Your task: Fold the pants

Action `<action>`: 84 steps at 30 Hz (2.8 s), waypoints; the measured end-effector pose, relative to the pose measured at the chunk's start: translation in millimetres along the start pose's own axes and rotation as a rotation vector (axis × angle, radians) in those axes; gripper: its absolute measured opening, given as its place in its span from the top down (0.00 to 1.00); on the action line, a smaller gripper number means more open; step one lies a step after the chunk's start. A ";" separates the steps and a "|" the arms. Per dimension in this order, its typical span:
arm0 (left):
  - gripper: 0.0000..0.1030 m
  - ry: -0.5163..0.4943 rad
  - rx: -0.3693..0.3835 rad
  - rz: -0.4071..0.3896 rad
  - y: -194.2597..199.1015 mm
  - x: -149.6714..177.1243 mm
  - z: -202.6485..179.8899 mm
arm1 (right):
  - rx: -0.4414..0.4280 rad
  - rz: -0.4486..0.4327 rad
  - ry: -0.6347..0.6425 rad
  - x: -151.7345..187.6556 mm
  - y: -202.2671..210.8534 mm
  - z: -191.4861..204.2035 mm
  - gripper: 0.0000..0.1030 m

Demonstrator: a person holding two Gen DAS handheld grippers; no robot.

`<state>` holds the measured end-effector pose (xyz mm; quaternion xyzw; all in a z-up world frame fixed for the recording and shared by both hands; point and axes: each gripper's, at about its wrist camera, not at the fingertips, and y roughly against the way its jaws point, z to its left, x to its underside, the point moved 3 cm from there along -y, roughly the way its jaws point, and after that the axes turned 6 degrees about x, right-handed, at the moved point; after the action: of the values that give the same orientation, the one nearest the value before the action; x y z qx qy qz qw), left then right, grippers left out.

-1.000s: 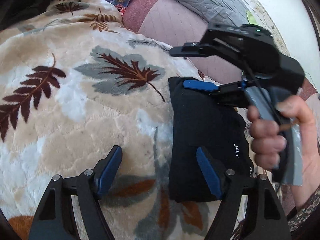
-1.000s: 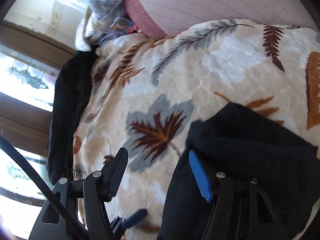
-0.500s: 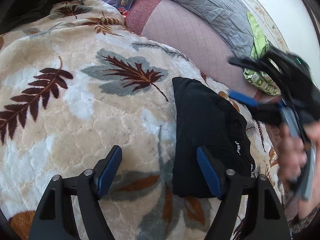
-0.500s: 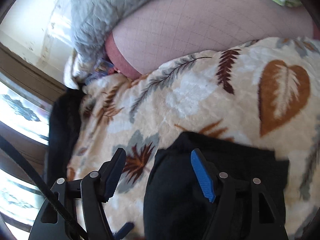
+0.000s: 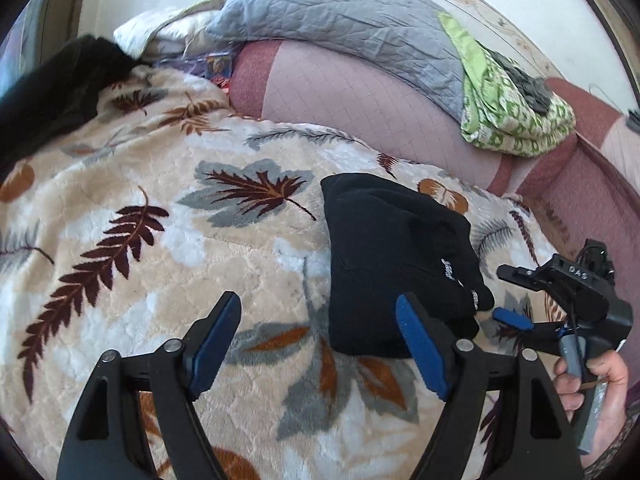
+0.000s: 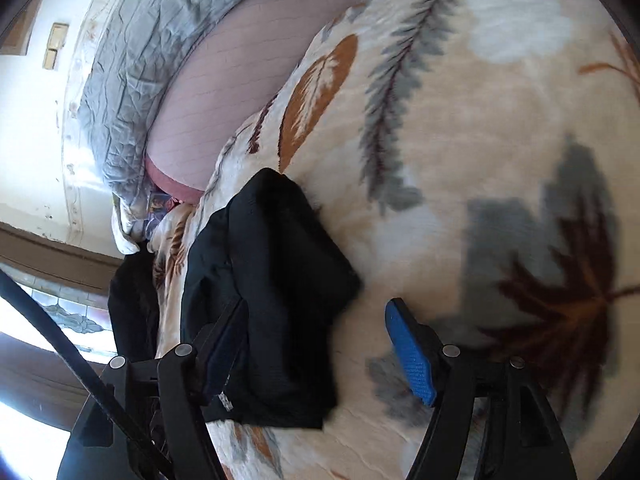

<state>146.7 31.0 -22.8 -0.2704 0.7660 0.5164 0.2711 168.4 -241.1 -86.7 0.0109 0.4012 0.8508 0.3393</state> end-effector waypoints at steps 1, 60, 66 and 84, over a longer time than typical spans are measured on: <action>0.20 -0.013 -0.003 0.001 2.2 1.6 -2.7 | 0.001 -0.009 0.005 5.0 9.7 -3.5 0.26; 0.18 -0.152 -0.083 0.196 10.6 76.0 -39.9 | 0.287 -0.221 0.500 154.5 65.6 13.9 0.15; 0.18 -0.111 -0.075 0.235 1.3 79.5 -32.5 | 0.298 -0.213 0.539 159.3 60.3 18.2 0.15; 0.00 -0.188 -0.151 0.245 -20.9 91.5 -37.6 | 0.306 -0.207 0.534 159.3 59.9 16.4 0.15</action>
<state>91.4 -23.3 -87.8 -0.1450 0.7234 0.6248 0.2554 16.5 -163.5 -74.6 -0.2025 0.5980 0.7145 0.3014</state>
